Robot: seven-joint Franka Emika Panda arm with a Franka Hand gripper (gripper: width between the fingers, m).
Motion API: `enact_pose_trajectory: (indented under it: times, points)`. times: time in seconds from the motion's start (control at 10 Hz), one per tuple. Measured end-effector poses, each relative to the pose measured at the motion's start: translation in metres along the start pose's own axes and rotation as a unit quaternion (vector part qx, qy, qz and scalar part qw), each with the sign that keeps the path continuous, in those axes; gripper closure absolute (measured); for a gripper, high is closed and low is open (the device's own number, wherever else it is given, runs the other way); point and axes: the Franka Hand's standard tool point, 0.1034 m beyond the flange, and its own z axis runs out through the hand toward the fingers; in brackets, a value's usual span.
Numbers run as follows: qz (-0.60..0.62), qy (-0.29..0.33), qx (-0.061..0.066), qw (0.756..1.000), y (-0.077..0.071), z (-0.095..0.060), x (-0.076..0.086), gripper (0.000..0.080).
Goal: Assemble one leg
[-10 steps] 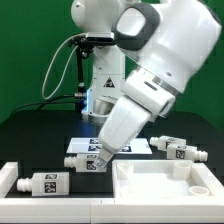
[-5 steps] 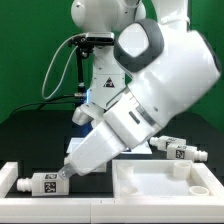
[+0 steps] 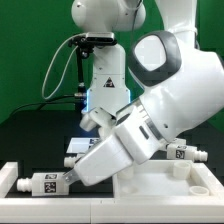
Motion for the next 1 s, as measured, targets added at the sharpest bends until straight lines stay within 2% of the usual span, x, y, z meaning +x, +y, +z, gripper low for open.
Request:
enact_pose_trajectory:
  times: [0.1,0.2,0.7,0.8,1.0]
  points:
    - [-0.027,0.001,-0.009,1.0,0.007,0.01,-0.01,0.0151]
    - [-0.036,0.004,-0.009,0.999,0.008,0.014,-0.013,0.0151]
    - [-0.037,0.004,-0.009,0.999,0.007,0.012,-0.011,0.0151]
    - [-0.039,0.011,-0.011,0.999,0.002,0.015,-0.008,0.0151]
    - [-0.046,0.013,-0.001,0.999,-0.012,0.028,-0.007,0.0151]
